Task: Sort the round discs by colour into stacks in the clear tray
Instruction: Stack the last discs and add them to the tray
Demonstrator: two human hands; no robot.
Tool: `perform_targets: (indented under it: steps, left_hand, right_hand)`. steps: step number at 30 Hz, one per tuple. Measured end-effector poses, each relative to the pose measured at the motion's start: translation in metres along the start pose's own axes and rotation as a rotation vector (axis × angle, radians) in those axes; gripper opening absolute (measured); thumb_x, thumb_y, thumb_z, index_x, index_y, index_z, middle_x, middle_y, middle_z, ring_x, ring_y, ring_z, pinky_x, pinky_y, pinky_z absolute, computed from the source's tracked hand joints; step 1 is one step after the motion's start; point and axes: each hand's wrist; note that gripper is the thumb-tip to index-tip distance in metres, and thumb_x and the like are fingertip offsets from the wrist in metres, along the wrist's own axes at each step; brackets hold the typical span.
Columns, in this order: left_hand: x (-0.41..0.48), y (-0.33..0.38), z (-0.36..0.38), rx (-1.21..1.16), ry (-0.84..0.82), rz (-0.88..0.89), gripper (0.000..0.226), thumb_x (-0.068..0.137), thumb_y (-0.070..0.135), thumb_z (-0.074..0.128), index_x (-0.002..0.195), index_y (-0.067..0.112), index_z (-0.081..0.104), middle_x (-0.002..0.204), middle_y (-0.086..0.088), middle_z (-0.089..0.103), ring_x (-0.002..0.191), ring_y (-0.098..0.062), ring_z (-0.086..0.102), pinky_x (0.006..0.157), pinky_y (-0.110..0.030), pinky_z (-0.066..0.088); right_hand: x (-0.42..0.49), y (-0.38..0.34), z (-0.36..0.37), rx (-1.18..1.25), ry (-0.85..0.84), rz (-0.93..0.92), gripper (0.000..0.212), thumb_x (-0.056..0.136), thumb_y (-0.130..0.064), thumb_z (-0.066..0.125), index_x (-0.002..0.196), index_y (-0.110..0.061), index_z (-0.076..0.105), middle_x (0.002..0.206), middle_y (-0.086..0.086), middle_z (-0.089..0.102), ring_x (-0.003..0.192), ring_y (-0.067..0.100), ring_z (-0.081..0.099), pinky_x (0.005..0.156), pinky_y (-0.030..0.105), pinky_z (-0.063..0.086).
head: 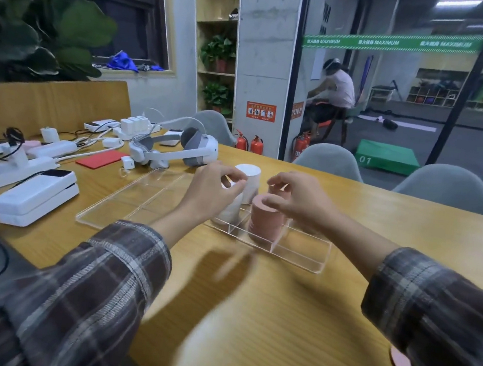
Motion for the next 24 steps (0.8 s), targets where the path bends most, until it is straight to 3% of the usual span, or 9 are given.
perform_targets:
  steps: [6, 14, 18, 24]
  left_hand:
    - [-0.006, 0.064, 0.047, -0.09, -0.152, 0.134, 0.012, 0.09, 0.017, 0.075, 0.1, 0.021, 0.082, 0.094, 0.008, 0.076, 0.075, -0.001, 0.063, 0.069, -0.009, 0.044]
    - [-0.029, 0.149, 0.139, -0.135, -0.371, 0.292, 0.012, 0.092, 0.028, 0.076, 0.102, 0.024, 0.082, 0.088, 0.015, 0.074, 0.079, -0.007, 0.064, 0.071, -0.016, 0.046]
    - [-0.051, 0.179, 0.176, -0.14, -0.497, 0.315, 0.01, 0.092, 0.032, 0.075, 0.1, 0.029, 0.081, 0.088, 0.013, 0.074, 0.08, -0.009, 0.064, 0.076, -0.023, 0.051]
    - [-0.087, 0.191, 0.206, -0.012, -0.637, 0.249, 0.044, 0.088, 0.05, 0.076, 0.124, 0.025, 0.073, 0.103, -0.001, 0.061, 0.087, -0.011, 0.051, 0.085, -0.028, 0.041]
  right_hand:
    - [-0.072, 0.04, -0.051, -0.067, 0.02, 0.081, 0.038, 0.087, -0.035, 0.079, 0.119, -0.016, 0.07, 0.106, -0.002, 0.07, 0.097, 0.017, 0.06, 0.079, 0.03, 0.042]
    - [-0.162, 0.104, -0.116, -0.078, 0.061, 0.258, 0.038, 0.087, -0.036, 0.079, 0.12, -0.019, 0.07, 0.106, -0.003, 0.07, 0.095, 0.014, 0.06, 0.081, 0.027, 0.047]
    - [-0.209, 0.131, -0.129, -0.05, 0.106, 0.327, 0.036, 0.086, -0.032, 0.08, 0.118, -0.018, 0.071, 0.102, -0.005, 0.069, 0.09, 0.011, 0.059, 0.073, 0.01, 0.042]
    - [-0.266, 0.143, -0.129, -0.082, 0.149, 0.369, 0.029, 0.089, -0.03, 0.077, 0.117, -0.024, 0.071, 0.1, -0.011, 0.068, 0.088, 0.008, 0.059, 0.072, 0.007, 0.039]
Point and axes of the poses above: each hand's wrist, its own x-axis towards the middle knuckle, its own z-axis out of the palm, y = z × x
